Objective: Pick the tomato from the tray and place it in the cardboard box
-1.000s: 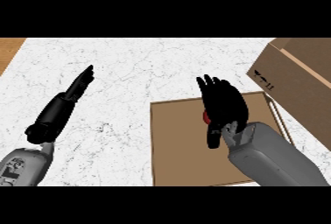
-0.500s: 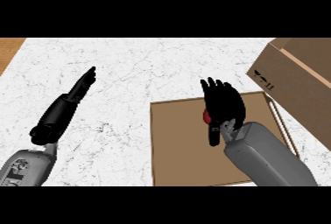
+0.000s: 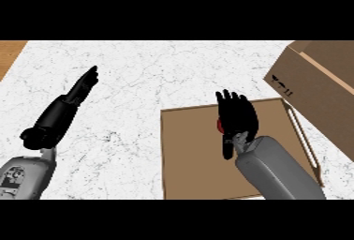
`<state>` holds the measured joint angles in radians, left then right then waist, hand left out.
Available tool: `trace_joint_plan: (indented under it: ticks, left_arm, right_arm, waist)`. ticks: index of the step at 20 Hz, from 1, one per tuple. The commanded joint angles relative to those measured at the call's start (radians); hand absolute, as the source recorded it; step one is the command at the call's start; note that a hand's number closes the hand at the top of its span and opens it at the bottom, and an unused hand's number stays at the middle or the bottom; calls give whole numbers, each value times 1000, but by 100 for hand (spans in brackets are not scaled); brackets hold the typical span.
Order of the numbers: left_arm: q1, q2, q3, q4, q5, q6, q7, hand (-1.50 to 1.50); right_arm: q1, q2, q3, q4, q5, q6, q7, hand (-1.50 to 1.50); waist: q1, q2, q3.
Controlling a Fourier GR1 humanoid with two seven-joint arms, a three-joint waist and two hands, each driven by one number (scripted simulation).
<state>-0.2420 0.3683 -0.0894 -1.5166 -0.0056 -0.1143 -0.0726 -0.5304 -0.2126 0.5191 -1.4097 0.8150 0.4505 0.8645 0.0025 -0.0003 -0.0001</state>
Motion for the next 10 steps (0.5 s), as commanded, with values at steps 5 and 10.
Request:
trace_joint_plan:
  ticks: [5,10]
  left_arm:
    - [45,-4,58,27,-23,-72,-74,0]
    - [43,-87,25,-19,-89,-15,-16,0]
  right_arm:
    - [75,11,-75,-19,79,8,-27,-150]
    - [70,18,-101,68,114,12,-149,-150]
  waist:
    - [-4,0,0]
    - [-2,0,0]
